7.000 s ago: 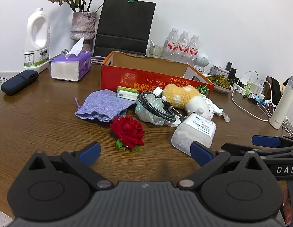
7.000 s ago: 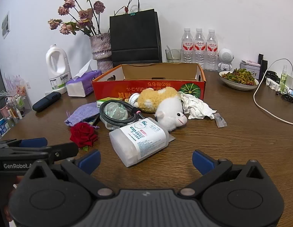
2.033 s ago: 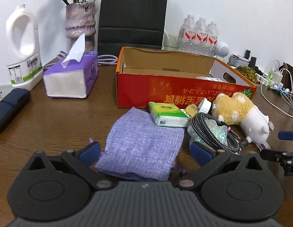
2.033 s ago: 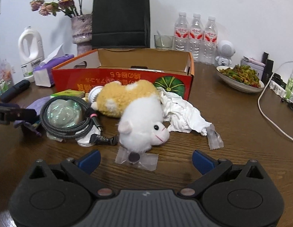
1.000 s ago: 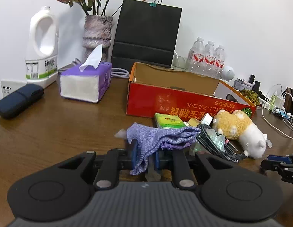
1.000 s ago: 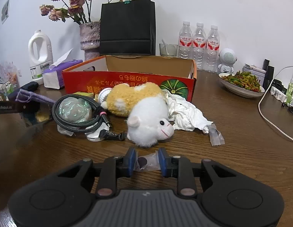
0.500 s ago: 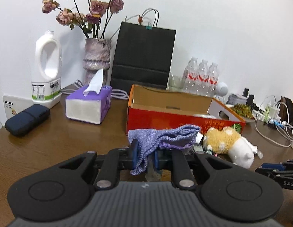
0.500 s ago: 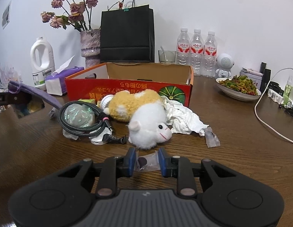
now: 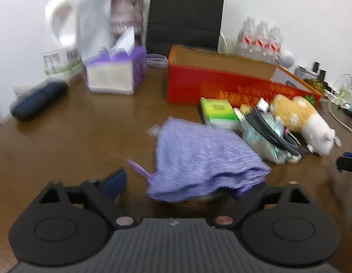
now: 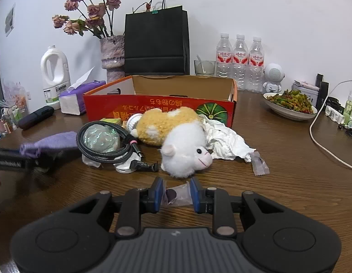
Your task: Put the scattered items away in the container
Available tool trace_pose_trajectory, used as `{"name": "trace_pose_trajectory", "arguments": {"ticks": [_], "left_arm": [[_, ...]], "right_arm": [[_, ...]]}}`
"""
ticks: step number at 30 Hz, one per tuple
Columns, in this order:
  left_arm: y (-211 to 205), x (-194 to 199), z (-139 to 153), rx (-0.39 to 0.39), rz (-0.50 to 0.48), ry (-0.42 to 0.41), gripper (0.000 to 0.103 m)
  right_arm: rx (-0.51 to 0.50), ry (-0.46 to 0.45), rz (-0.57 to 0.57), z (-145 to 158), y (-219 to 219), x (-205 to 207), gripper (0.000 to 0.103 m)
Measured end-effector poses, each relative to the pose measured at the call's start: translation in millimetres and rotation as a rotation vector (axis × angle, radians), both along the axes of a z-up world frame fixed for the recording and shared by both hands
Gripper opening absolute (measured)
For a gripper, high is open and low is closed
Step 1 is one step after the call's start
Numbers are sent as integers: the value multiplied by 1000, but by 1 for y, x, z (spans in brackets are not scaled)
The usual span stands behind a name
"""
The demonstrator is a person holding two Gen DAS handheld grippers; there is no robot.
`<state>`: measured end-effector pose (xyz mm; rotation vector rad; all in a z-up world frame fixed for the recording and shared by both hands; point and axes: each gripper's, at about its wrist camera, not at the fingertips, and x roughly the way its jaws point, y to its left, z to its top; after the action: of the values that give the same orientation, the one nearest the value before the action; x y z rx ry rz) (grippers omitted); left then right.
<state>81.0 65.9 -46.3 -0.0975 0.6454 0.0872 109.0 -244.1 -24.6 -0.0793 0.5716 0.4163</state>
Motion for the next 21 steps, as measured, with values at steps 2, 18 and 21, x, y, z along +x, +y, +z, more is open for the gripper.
{"name": "trace_pose_trajectory", "arguments": {"ticks": [2, 18, 21], "left_arm": [[2, -1, 3, -13, -25, -14, 32], [-20, -14, 78, 253, -90, -299, 25], [-18, -8, 87, 222, -90, -320, 25]], "right_arm": [[1, 3, 2, -1, 1, 0, 25], [23, -30, 12, 14, 0, 2, 25], [25, -36, 13, 16, 1, 3, 25]]}}
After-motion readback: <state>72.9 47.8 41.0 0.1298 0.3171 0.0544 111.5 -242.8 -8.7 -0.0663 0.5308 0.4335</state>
